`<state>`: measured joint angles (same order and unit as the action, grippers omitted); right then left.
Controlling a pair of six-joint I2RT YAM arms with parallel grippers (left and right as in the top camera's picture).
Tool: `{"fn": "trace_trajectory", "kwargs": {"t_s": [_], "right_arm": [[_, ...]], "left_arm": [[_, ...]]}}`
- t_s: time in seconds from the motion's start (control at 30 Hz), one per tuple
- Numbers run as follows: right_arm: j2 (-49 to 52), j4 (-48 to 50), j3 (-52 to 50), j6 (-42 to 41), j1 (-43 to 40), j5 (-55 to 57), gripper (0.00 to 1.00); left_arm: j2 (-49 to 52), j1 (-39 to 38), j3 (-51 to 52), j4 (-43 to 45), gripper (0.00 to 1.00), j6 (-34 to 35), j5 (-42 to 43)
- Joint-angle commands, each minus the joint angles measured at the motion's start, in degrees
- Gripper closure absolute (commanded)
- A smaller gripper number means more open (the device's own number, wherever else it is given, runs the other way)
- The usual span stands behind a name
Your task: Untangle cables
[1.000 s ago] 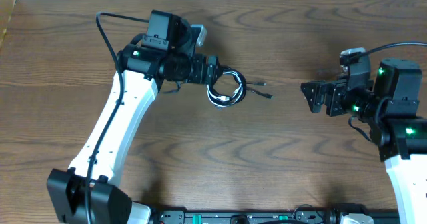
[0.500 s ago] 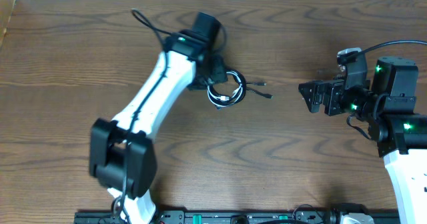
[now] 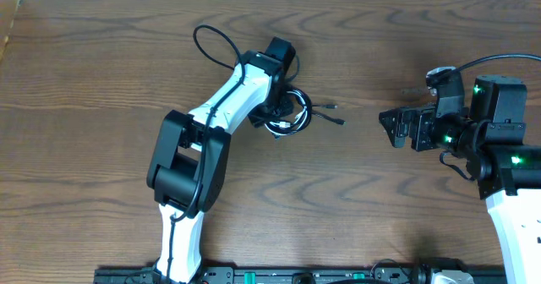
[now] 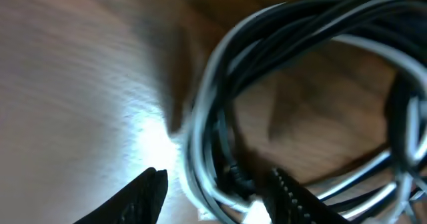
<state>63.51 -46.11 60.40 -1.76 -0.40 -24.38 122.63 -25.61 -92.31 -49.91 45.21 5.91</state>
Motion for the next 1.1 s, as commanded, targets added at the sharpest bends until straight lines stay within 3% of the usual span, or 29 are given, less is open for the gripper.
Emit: {"fn": "trace_trajectory", "kwargs": {"t_s": [0.0,0.37,0.43,0.77,1.07], "right_arm": [[0.3,-0.2,0.8,-0.3,0.5,0.5,0.01],[1.4,0.0,0.8,-0.3,0.5,0.5,0.01],[2.1,0.0,0.8,-0.3,0.5,0.5,0.01],[6.6,2.3,0.8,-3.2,0.5,-4.5,0.01],[10.3,7.5,0.8,-4.0,2.3,-11.0,0.01]], "left_arm": [[1.8,0.1,-0.8,0.1,0.51,1.5,2.2],[2.6,0.0,-0.6,-0.1,0.81,1.6,2.4],[2.6,0.0,-0.6,0.1,0.92,1.6,2.3],[-5.0,-0.3,-0.6,0.1,0.93,-5.8,3.0],[-16.8,-0.5,-0.6,0.9,0.93,-16.8,20.1]]}}
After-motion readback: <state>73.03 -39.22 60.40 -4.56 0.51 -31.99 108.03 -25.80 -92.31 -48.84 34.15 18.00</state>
